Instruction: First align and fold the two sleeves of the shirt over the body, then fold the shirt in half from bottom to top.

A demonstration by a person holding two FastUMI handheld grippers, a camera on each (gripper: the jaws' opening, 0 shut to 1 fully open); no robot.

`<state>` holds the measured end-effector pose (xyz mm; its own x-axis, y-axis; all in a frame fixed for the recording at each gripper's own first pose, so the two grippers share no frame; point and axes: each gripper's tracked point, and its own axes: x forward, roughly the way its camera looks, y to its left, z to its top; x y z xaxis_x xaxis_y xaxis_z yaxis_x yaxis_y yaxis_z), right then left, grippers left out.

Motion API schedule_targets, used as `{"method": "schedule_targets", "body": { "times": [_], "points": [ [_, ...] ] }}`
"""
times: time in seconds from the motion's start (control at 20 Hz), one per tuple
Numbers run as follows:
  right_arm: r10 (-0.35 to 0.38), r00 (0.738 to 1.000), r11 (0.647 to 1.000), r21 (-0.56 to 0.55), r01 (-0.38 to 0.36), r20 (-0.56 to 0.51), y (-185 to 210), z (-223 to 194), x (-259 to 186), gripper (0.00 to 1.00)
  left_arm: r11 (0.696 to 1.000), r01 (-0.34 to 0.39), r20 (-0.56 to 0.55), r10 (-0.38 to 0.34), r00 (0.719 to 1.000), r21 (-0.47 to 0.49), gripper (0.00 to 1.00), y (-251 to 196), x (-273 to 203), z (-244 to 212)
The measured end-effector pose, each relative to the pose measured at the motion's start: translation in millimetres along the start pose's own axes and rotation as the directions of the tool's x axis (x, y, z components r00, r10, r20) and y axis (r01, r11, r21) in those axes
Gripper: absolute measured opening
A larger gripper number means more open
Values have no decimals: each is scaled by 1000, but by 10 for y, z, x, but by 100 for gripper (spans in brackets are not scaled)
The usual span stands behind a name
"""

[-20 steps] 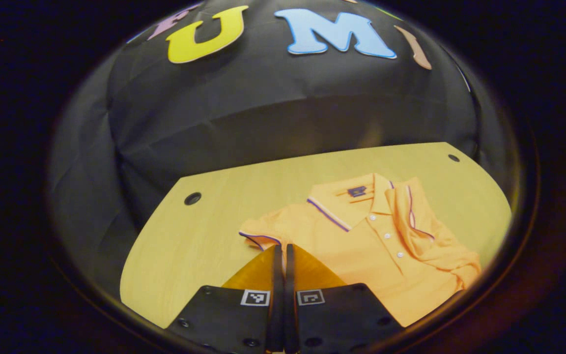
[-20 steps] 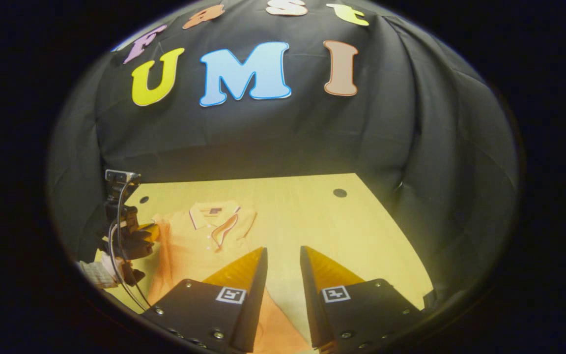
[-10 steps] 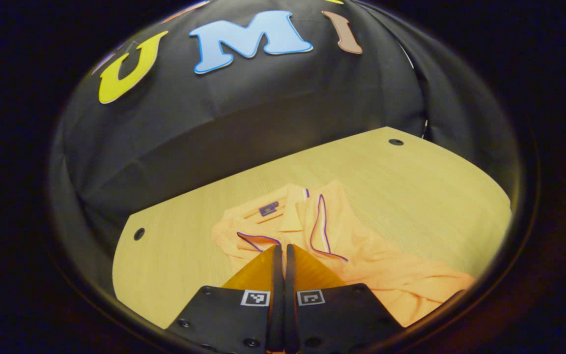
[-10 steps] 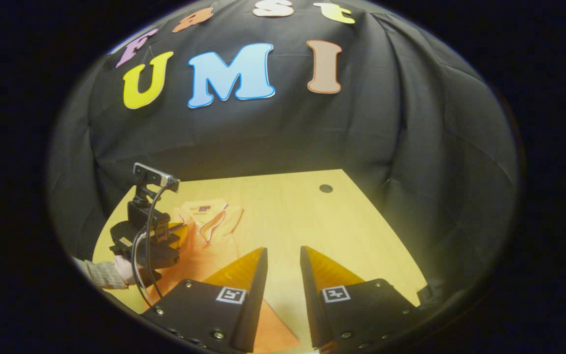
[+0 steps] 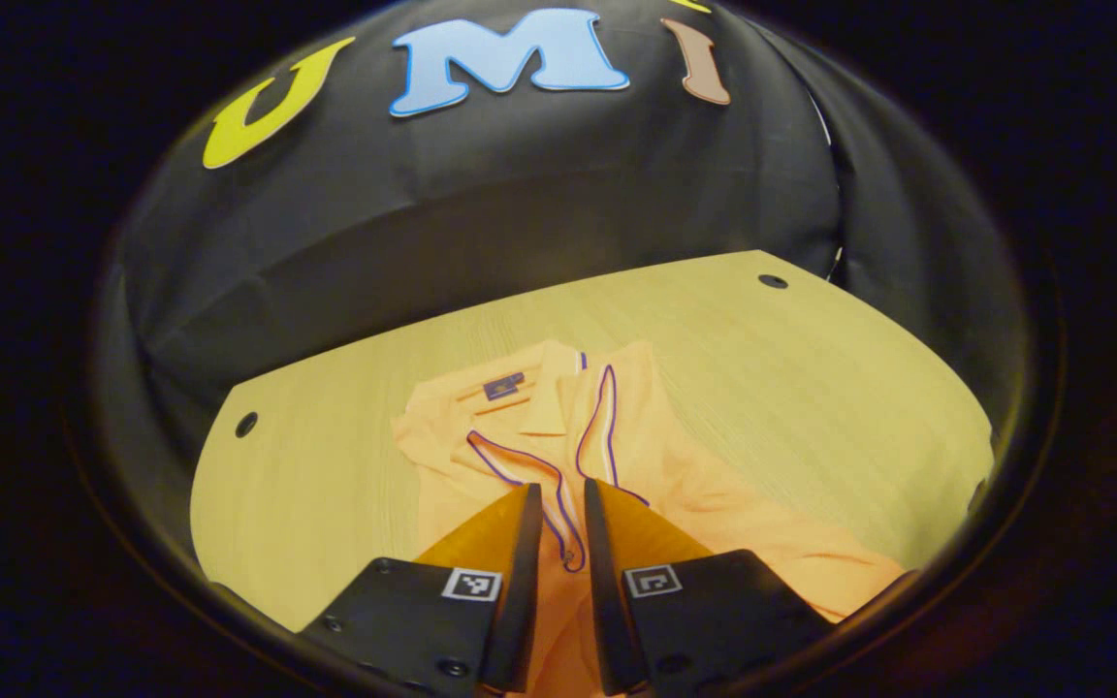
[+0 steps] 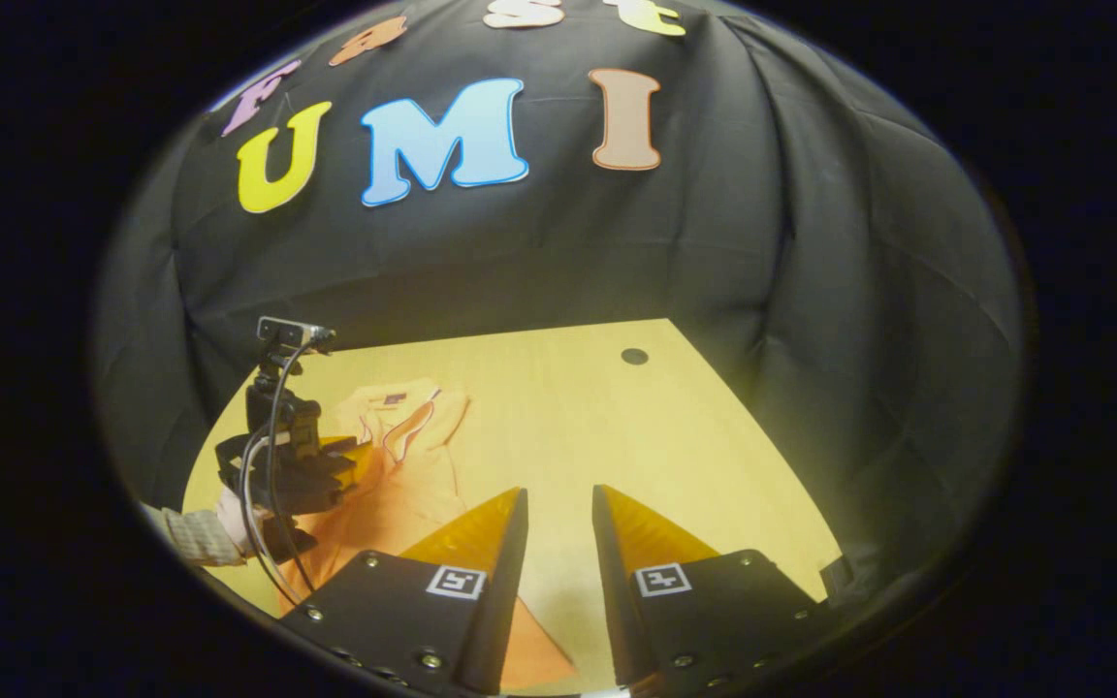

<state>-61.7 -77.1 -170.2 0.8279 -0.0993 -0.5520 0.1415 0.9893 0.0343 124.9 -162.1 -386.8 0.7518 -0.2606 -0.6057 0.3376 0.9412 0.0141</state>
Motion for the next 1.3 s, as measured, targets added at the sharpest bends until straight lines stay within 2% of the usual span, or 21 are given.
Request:
{"method": "schedule_targets", "body": {
  "times": [0.05, 0.15, 0.2, 0.25, 0.35, 0.6, 0.65, 0.7, 0.9, 0.95, 1.05, 1.1, 1.15, 1.25, 1.3],
  "points": [
    [10, 1000, 1000, -5, -10, -1, 20, -9, 12, 41, 1000, -2, 8, 2, 1000, -17, 47, 31, -62, 21],
    [36, 999, 999, -17, -36, -4, 73, -40, 51, 42, 999, -16, 22, 16, 1000, -43, 52, 123, -252, 31],
    [49, 999, 998, -25, -50, -7, 98, -69, 66, 42, 998, -27, 32, 29, 999, -56, 58, 194, -355, 43],
    [63, 998, 997, -33, -63, -11, 123, -95, 78, 42, 997, -39, 43, 43, 998, -70, 52, 273, -473, 46],
    [92, 995, 995, -42, -93, -21, 184, -157, 112, 42, 994, -59, 54, 64, 996, -94, 52, 435, -747, 14],
    [164, 984, 983, -66, -169, -75, 351, -441, 187, 41, 988, -122, 45, 126, 991, -91, 52, 791, -1393, -314],
    [177, 980, 980, -74, -183, -90, 385, -504, 197, 41, 986, -130, 34, 134, 990, -102, 58, 823, -1520, -407],
    [188, 976, 977, -83, -197, -107, 420, -585, 217, 41, 984, -136, 26, 139, 990, -114, 58, 843, -1633, -497],
    [220, 958, 963, -118, -243, -182, 521, -871, 255, 42, 982, -127, -31, 124, 992, -138, 58, 771, -1972, -935],
    [225, 954, 960, -122, -251, -198, 533, -944, 247, 42, 982, -122, -44, 116, 992, -142, 72, 741, -2046, -1031],
    [240, 942, 955, -118, -273, -236, 590, -1095, 254, 42, 983, -109, -72, 100, 992, -146, 71, 659, -2157, -1210],
    [242, 936, 953, -119, -279, -255, 601, -1177, 252, 45, 984, -104, -83, 92, 992, -145, 71, 627, -2220, -1283],
    [244, 930, 951, -122, -285, -273, 613, -1243, 249, 42, 985, -94, -93, 81, 992, -144, 78, 581, -2275, -1356],
    [249, 914, 946, -125, -301, -320, 627, -1407, 234, 46, 987, -68, -119, 50, 992, -147, 87, 454, -2367, -1524],
    [251, 905, 943, -122, -309, -344, 641, -1496, 211, 56, 987, -71, -130, 53, 990, -141, 89, 440, -2412, -1587]
  ]
}}
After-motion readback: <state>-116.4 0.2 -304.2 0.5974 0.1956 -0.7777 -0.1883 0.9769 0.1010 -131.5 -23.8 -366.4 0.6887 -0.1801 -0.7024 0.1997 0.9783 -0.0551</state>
